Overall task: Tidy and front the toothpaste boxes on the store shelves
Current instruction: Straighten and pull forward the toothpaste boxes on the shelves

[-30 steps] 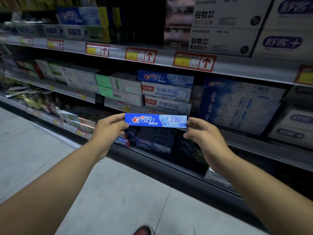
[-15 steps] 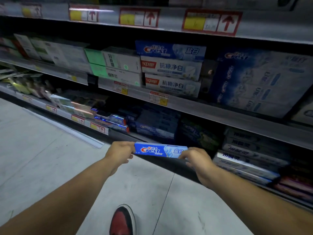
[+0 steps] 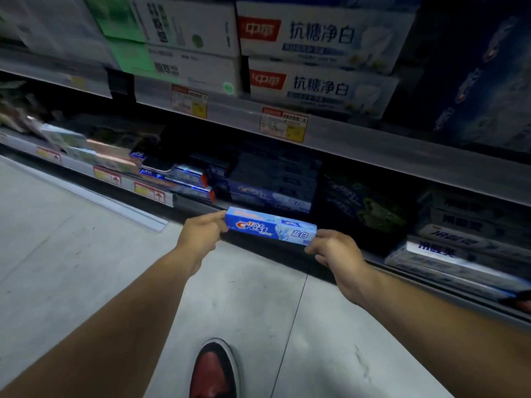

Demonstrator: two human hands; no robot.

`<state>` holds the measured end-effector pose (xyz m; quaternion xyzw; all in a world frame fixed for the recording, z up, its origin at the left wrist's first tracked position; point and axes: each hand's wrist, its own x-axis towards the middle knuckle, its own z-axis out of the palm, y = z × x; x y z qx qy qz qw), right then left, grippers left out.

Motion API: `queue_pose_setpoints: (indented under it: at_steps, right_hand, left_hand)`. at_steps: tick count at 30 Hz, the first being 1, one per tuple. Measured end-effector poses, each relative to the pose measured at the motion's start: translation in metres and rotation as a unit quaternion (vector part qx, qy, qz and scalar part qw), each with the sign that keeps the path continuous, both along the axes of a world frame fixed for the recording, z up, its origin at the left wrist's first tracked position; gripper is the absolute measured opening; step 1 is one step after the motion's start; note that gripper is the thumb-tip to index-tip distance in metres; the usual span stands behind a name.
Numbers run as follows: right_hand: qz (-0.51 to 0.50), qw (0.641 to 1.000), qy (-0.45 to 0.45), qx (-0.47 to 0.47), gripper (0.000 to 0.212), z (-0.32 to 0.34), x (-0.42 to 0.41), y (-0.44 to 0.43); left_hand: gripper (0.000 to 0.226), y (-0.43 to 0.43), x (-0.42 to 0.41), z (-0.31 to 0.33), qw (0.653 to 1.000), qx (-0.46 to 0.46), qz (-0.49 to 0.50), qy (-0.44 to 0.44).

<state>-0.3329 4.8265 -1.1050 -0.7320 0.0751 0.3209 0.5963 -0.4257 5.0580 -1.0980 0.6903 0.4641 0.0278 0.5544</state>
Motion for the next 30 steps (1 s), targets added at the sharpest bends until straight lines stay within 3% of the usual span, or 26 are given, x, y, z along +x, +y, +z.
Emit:
queue_pose_setpoints:
  at_steps: [7,19,30]
  right_hand:
    - [-0.036,0.998,-0.036,-0.023,0.040,-0.006,0.004,0.028]
    - [-0.033,0.995,-0.064,-0.071,0.038,-0.011,0.008,0.038]
    - [0.023,0.998,-0.036,-0.045,0.037,0.000,0.009,0.037]
  left_hand:
    - [0.038,0.007,0.013,-0.016,0.999,-0.042,0.011,-0.019]
    - [0.051,0.007,0.017,-0.027,0.998,-0.050,0.019,-0.035]
    - [0.079,0.013,0.032,-0.025,0.995,-0.077,-0.061,-0.024]
